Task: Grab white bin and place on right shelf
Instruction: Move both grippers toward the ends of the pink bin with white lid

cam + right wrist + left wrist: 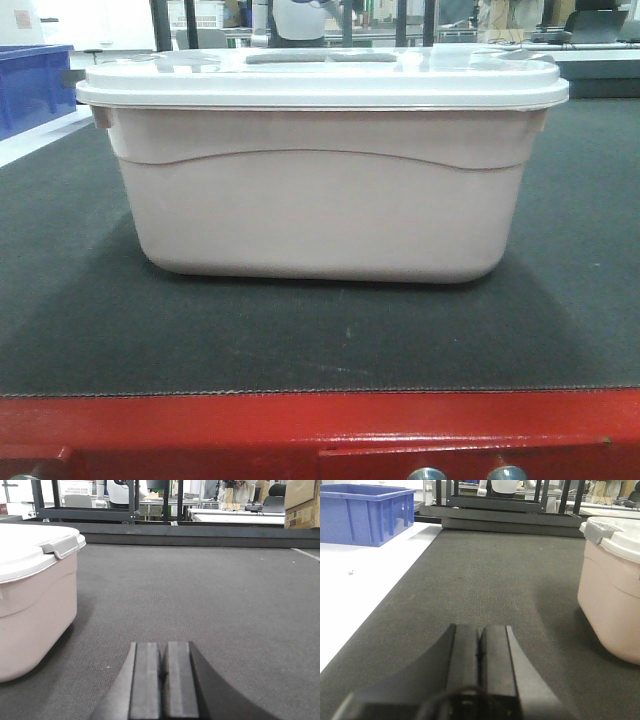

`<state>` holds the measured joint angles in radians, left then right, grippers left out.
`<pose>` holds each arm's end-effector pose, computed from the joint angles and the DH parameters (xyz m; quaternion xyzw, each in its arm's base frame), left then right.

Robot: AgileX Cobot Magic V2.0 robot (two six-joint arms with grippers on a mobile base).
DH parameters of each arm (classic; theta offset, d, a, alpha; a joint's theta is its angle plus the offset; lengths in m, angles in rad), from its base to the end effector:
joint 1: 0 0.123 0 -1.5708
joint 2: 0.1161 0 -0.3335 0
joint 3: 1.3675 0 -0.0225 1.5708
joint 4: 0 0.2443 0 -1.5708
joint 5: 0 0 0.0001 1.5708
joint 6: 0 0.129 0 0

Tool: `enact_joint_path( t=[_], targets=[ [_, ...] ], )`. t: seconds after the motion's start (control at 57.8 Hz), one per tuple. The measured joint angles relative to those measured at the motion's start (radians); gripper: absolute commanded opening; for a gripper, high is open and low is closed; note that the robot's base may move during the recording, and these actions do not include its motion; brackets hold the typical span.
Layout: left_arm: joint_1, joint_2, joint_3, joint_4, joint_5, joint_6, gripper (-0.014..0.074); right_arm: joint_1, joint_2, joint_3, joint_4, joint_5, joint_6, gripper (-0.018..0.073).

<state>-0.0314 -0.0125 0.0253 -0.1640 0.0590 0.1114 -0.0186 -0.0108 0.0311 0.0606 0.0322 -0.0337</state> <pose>0.0392 -0.0025 0.2001 -0.0039 0.7014 -0.0332 0.7120 0.0395 -0.0005 0.2012 0.0151 0.6945 0.0036 0.7193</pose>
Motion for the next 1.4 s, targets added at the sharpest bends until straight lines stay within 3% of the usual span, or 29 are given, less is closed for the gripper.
enact_joint_path(
  t=[0.847, 0.968, 1.141, 1.279, 1.4],
  targets=[
    [0.000, 0.000, 0.000, -0.015, -0.038, 0.000, -0.0119, 0.000, 0.000, 0.000, 0.000, -0.021, 0.000, 0.0076],
    [0.000, 0.000, 0.000, -0.030, -0.059, 0.000, -0.0118, 0.000, 0.000, 0.000, 0.000, -0.058, 0.000, 0.0076],
    [0.000, 0.000, -0.025, -0.037, -0.174, -0.001, -0.0112, 0.000, 0.000, -0.039, 0.012, -0.194, 0.000, 0.0076],
    [0.000, 0.000, -0.216, -0.002, -0.077, -0.001, -0.0112, 0.000, 0.000, -0.207, 0.051, -0.192, 0.000, 0.0076],
    [0.000, 0.058, -0.451, 0.027, 0.107, -0.001, -0.0102, 0.000, 0.044, -0.402, 0.060, -0.159, 0.000, 0.0079]
  ],
)
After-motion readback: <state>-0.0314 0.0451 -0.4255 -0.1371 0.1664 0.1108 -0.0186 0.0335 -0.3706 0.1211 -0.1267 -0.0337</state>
